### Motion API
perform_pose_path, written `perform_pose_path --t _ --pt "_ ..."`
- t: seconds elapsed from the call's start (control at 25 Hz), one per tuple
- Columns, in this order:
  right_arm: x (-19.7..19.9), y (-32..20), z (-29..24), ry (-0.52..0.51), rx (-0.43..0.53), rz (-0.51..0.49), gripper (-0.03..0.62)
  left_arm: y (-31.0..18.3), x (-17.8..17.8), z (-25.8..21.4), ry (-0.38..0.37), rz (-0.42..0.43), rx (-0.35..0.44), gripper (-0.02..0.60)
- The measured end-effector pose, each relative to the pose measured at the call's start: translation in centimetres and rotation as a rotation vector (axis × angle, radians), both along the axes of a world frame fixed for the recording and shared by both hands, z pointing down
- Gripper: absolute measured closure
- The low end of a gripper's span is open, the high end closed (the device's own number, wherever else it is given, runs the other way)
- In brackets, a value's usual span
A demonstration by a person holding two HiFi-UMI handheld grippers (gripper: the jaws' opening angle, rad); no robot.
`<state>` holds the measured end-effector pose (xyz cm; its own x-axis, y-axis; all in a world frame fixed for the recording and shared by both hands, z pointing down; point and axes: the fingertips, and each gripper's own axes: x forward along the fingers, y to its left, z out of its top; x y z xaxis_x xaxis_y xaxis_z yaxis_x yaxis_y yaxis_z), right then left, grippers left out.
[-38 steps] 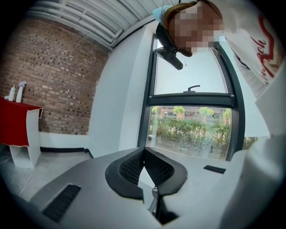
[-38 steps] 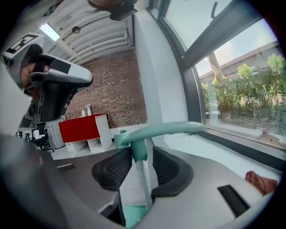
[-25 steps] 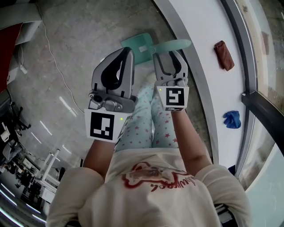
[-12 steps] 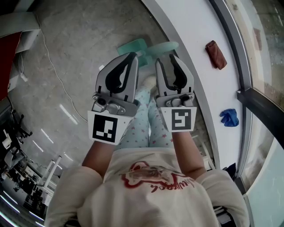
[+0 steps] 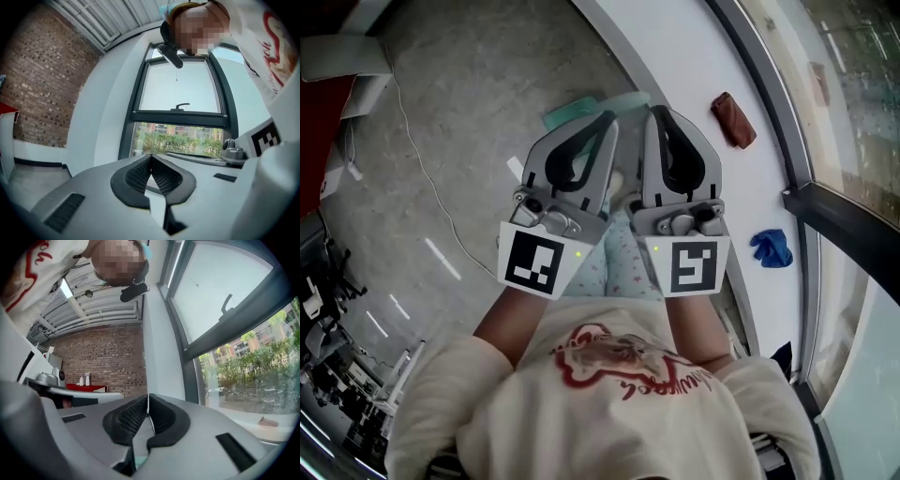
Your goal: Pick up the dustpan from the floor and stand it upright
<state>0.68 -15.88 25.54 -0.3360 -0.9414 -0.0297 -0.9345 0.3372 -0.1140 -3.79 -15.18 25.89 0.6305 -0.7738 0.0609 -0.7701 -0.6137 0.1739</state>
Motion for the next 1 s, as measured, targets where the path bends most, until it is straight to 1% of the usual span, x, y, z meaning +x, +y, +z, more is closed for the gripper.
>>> perform_pose_path --t 0.08,0.24,0.36,0.44,0.52,0.6,0.64,0.68,0.76,0.8,0.88,1.0 --pt "0.7 0.5 -0.9 -0.004 0.005 0.008 0.568 0.6 0.9 -1.5 0.005 0.015 0.014 0.561" --pt "2.1 1.7 -2.8 -0.001 -0.016 0.027 0.569 2.4 2.8 -3.9 -0.022 0.077 0.043 0.561" --pt "3.4 3.3 -4.6 0.018 -0.006 0.045 0.569 3.6 3.7 -5.4 -0.015 0.104 0.052 0.561" --pt "4.7 4.5 -5.8 0.019 0.012 0.078 0.569 4.4 4.6 -6.4 -0.007 0.137 0.055 0.561" --pt "6.2 5.7 -7.0 0.027 0.028 0.136 0.569 5.4 6.0 -7.5 0.006 0.204 0.059 0.561" --pt "7.4 7.1 -8.5 0.050 0.045 0.212 0.569 6.7 7.3 -9.0 0.024 0.306 0.081 0.561" --pt "7.8 7.9 -9.4 0.061 0.055 0.247 0.569 7.4 7.8 -9.9 0.031 0.358 0.103 0.561" --pt "8.0 8.9 -10.3 0.068 0.063 0.277 0.569 8.2 8.0 -10.6 0.034 0.403 0.127 0.561" --pt "8.1 11.0 -11.7 0.068 0.070 0.334 0.569 10.0 8.0 -11.7 0.036 0.467 0.145 0.561" --pt "8.1 12.3 -12.1 0.066 0.071 0.372 0.569 11.0 7.8 -12.1 0.042 0.497 0.148 0.561" --pt "7.5 15.0 -12.7 0.062 0.070 0.478 0.569 12.9 6.5 -12.9 0.062 0.576 0.160 0.561" --pt "4.8 19.5 -12.6 0.041 0.070 0.650 0.569 16.0 2.5 -13.6 0.079 0.697 0.181 0.561"
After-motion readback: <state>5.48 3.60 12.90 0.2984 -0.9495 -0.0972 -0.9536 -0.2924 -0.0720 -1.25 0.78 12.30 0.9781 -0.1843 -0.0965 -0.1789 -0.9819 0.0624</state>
